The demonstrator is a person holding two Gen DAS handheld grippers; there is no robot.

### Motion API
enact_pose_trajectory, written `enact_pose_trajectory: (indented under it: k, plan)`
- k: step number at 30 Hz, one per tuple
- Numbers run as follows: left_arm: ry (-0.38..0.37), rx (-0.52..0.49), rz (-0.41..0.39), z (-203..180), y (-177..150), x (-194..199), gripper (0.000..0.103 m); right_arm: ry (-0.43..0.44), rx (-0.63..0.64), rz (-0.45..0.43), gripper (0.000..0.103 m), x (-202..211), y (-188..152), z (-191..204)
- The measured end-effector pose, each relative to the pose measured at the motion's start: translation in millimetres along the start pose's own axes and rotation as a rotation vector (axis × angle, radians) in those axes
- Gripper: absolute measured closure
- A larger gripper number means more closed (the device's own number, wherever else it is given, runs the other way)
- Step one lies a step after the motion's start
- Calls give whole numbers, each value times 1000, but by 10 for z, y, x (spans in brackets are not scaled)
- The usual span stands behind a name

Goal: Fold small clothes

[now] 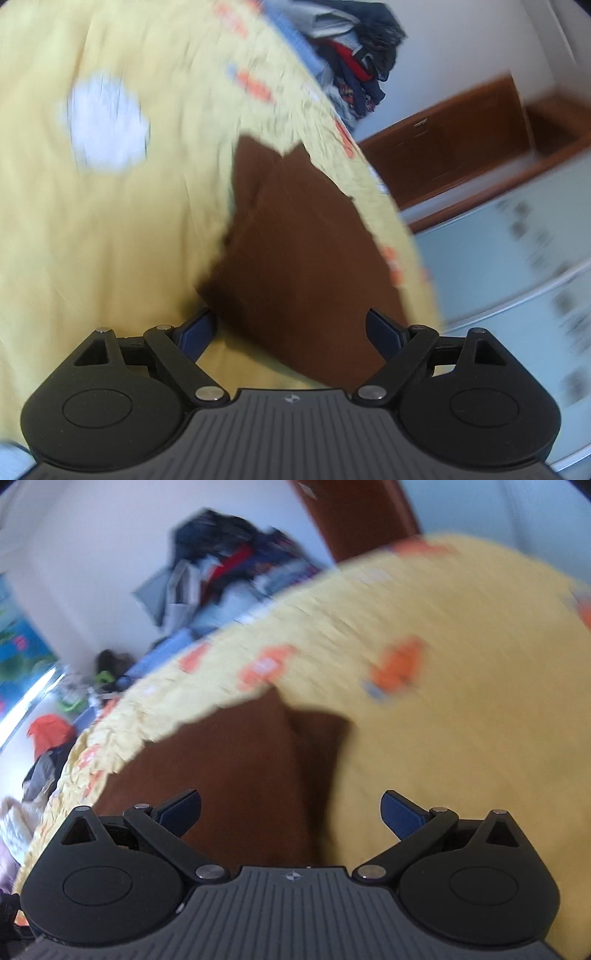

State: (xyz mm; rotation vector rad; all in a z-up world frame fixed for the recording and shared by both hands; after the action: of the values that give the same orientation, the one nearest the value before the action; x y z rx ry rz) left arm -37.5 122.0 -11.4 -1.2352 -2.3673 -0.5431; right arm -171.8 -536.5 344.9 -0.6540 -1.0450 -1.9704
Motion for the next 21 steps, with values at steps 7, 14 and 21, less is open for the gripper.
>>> enact_pose_trajectory:
  k: [7,14,21]
  plan:
    - [23,67,-16,-79,146,-172,28,175,-50,84,16,-501,-209,-273]
    - [229,-48,39,-127,192,-53,89,101,143,211,86,-1267,-446,-277]
    - [234,-181,47,-148,105,96,86,35,192,232,70,-2089,-397,-425]
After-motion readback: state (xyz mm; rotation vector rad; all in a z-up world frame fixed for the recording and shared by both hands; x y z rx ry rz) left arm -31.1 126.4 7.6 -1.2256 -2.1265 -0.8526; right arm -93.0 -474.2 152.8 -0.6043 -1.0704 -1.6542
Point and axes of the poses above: each gripper's, at about its wrist camera, not at the fingertips, and x roughly against the way its jaws point, z to its left, y to its top, the point moved 2 cm from there along -x, roughly the way its jaws point, and after that the axes turned 15 degrees about z, right-handed, at the moved point
